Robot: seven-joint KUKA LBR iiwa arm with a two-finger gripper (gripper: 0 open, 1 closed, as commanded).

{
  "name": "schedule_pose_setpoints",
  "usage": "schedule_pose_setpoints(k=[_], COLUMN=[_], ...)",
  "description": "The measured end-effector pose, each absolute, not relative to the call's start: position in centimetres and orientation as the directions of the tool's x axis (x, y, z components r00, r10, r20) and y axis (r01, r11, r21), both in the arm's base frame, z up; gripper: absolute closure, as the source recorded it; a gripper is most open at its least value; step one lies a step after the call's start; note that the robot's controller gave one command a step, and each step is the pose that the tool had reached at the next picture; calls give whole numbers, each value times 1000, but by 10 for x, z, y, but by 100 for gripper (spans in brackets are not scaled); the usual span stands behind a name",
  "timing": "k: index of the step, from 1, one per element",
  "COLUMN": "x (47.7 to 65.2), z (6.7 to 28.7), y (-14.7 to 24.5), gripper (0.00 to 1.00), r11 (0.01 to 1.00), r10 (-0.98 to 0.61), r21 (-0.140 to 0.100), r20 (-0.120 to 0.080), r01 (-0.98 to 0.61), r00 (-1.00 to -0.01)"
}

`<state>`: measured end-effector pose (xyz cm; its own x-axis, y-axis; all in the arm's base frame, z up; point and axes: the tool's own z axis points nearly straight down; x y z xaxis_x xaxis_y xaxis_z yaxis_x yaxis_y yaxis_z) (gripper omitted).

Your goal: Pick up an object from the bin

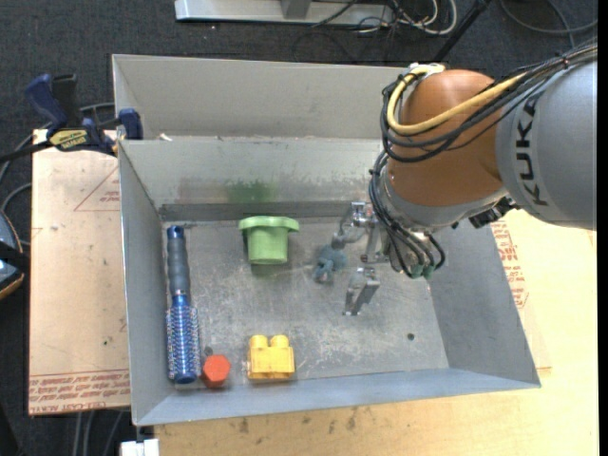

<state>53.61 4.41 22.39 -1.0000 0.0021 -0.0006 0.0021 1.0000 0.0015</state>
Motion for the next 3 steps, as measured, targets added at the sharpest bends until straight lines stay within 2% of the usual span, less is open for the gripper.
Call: schedule_pose_setpoints(k=[1,2,3], x=[575,593,596], z=[109,80,85], y=[22,15,15], gripper=[0,0,100], r11=[991,988,988], r10=[137,156,157], r21=[0,6,8], r20=[5,-13,-25], r01=[137,156,157], r00=[-990,-988,-987])
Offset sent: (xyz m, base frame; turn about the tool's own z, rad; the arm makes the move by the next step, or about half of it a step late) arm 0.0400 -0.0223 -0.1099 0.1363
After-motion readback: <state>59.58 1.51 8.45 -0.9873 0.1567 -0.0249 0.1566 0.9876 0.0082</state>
